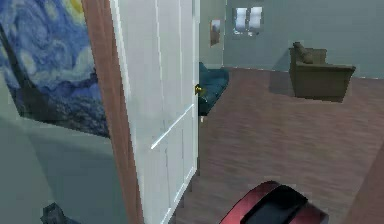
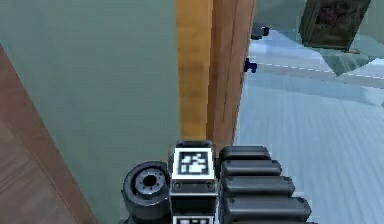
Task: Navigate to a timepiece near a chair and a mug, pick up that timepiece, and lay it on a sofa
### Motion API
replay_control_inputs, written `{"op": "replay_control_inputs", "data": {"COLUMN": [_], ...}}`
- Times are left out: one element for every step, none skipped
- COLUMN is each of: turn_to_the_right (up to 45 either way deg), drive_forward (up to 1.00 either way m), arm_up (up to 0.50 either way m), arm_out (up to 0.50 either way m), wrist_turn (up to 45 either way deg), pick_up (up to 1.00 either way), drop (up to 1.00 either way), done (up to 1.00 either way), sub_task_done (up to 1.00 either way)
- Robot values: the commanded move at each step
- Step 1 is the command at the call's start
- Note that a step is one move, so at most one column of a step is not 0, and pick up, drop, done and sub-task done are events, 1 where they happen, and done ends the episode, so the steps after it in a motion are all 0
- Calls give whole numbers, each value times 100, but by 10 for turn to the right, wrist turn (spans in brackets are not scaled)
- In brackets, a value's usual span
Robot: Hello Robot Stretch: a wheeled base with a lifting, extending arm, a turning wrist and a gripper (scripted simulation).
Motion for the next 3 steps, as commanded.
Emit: {"op": "replay_control_inputs", "data": {"turn_to_the_right": [90, 0, 450], "drive_forward": [0, 90, 0], "arm_up": [0, 0, 0], "arm_out": [0, 0, 0], "wrist_turn": [0, 0, 0], "pick_up": [0, 0, 0], "drop": [0, 0, 0], "done": [0, 0, 0], "sub_task_done": [0, 0, 0]}}
